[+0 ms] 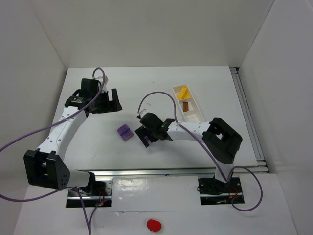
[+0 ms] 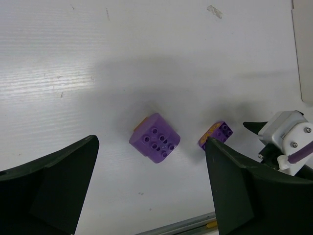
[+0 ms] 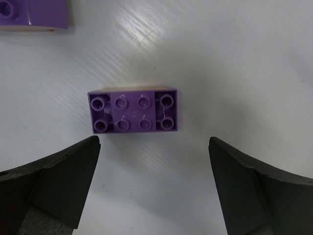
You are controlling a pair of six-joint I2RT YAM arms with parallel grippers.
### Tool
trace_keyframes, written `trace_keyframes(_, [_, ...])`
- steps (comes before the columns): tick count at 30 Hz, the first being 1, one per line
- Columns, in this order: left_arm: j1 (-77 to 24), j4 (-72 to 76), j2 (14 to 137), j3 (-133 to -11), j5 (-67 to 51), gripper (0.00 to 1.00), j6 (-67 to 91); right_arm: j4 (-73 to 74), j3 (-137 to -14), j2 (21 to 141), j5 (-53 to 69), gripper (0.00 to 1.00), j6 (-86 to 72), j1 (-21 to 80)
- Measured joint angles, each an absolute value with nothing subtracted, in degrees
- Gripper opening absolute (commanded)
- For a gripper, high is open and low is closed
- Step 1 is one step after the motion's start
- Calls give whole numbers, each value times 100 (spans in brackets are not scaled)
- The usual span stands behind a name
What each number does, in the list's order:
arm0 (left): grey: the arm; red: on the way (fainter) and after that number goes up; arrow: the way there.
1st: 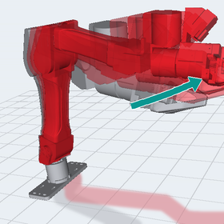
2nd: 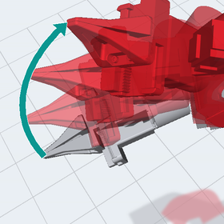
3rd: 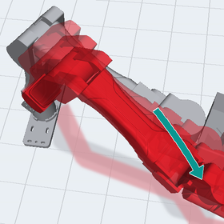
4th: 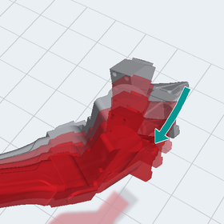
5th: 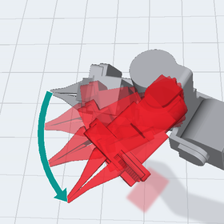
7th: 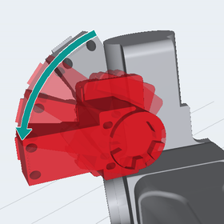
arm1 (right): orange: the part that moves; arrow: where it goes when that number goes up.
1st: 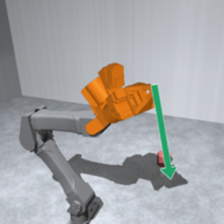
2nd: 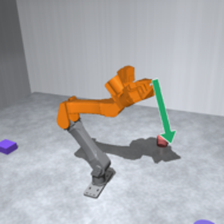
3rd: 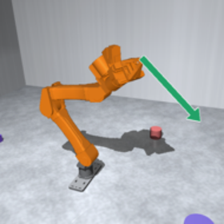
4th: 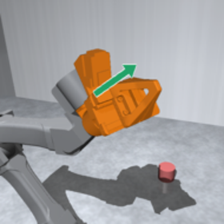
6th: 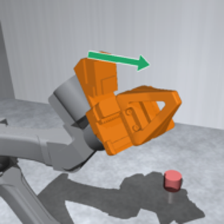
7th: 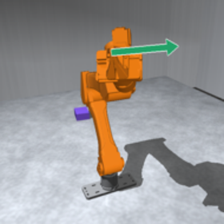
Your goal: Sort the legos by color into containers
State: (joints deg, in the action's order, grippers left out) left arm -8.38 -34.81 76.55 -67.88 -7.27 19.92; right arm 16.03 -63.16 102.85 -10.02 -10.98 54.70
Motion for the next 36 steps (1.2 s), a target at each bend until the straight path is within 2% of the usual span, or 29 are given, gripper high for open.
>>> trace_keyframes(17, [-797,-3494,7618,-6788,-740,100,1992,1033,-6862,11054,-904,100,-1131,5505])
trace_keyframes(18, [-797,-3494,7618,-6788,-740,100,1990,1033,-6904,11083,-904,96,-1177,5511])
trace_keyframes(22, [-797,-3494,7618,-6788,-749,100,1990,1072,-6980,11131,-993,94,-1352,5599])
trace_keyframes(30, [-797,-3498,7585,-6785,-755,100,1990,1179,-6989,11144,-1531,74,-1662,5752])
trace_keyframes(31, [-797,-3498,7581,-6785,-755,100,1990,1181,-6989,11144,-1597,69,-1688,5752])
trace_keyframes(33, [-797,-3498,7579,-6785,-755,100,1990,1199,-6989,11137,-1743,65,-1732,5752])
trace_keyframes(34, [-797,-3498,7577,-6785,-757,100,1990,1238,-6989,11126,-1839,59,-1747,5752])
trace_keyframes(36, [-797,-3498,7575,-6785,-757,100,1990,1345,-6987,11069,-2023,58,-1758,5752])
